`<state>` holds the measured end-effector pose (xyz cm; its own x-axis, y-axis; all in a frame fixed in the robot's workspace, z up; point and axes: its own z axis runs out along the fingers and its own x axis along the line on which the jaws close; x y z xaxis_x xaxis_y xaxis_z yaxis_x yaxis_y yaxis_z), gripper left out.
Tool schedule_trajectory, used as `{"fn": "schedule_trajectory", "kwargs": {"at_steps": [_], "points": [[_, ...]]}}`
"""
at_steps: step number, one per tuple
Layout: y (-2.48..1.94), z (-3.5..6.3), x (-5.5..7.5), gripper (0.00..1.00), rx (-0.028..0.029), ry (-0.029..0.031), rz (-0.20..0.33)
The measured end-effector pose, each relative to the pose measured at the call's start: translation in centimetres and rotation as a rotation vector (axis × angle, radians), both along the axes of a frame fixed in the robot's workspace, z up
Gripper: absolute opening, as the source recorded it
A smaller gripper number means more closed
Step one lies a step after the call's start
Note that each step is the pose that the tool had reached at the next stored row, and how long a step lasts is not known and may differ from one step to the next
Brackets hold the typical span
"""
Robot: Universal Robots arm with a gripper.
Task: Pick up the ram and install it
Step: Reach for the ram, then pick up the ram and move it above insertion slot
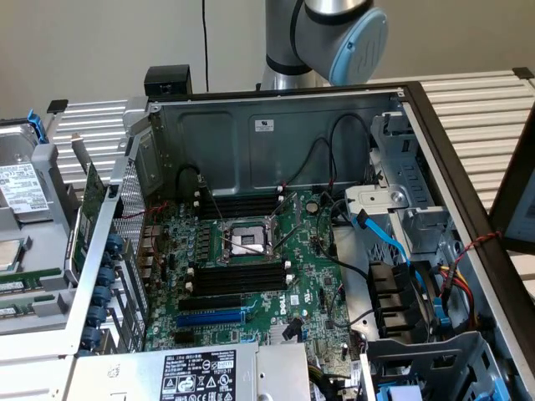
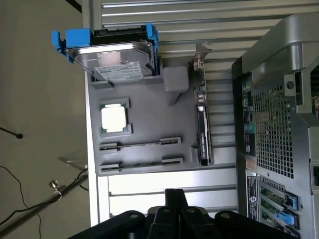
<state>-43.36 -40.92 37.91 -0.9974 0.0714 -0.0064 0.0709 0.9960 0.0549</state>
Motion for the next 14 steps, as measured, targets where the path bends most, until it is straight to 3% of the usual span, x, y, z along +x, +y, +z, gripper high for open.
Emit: {"fn": "schedule_trajectory", "kwargs": {"at_steps": [4,14], "points": [[0.04,-0.15,-0.05,0.1,-0.0005,0.0046,0.0],[0.05,-0.41,-0.41,0.1,0.0003,0.0056,0.021]]}}
